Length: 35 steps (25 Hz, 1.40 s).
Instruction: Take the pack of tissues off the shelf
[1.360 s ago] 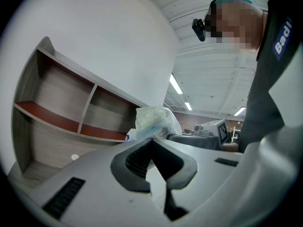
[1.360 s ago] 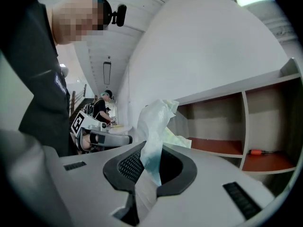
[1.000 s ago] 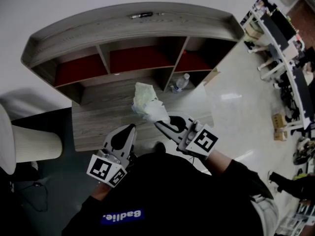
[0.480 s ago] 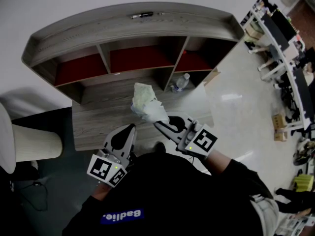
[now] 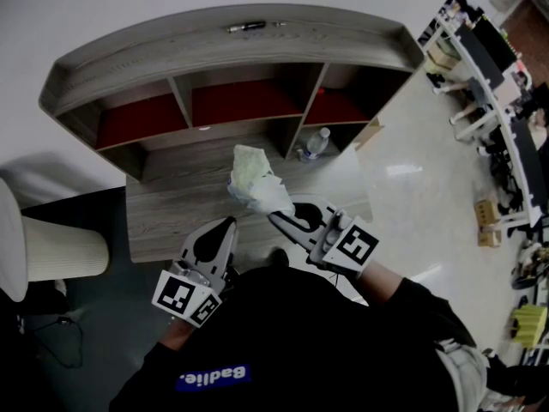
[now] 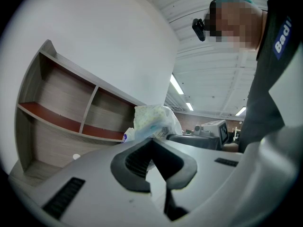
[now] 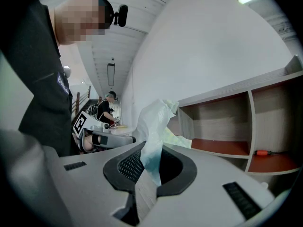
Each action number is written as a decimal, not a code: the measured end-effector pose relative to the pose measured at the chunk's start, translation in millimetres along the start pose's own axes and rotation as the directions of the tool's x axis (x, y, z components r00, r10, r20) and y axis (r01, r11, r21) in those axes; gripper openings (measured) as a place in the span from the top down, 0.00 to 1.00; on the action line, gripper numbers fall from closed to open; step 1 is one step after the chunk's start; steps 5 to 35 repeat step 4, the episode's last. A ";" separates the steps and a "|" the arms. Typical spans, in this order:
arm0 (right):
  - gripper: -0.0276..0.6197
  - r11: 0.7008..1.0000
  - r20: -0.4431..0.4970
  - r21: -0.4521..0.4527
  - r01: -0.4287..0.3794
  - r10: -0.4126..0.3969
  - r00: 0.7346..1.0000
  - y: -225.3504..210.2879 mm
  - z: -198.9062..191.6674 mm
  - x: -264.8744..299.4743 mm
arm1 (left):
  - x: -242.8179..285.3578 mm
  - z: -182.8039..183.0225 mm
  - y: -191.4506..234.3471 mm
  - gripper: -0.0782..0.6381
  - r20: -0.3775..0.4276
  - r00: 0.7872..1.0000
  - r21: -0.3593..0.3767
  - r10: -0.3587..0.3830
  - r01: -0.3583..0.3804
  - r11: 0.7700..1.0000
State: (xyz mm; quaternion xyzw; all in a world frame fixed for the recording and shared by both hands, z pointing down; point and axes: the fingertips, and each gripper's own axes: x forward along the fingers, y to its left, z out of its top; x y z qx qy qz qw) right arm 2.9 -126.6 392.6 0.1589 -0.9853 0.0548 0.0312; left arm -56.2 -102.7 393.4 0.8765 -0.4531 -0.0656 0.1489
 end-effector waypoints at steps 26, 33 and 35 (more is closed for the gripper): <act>0.85 1.000 0.005 0.002 0.000 0.000 1.000 -0.1 1.0 0.0 | 0.4 0.2 -0.3 0.89 0.001 1.000 0.001 -0.001 0.001 1.000; 0.85 1.000 0.005 0.002 0.000 0.000 1.000 -0.1 1.0 0.0 | 0.4 0.2 -0.3 0.89 0.001 1.000 0.001 -0.001 0.001 1.000; 0.85 1.000 0.005 0.002 0.000 0.000 1.000 -0.1 1.0 0.0 | 0.4 0.2 -0.3 0.89 0.001 1.000 0.001 -0.001 0.001 1.000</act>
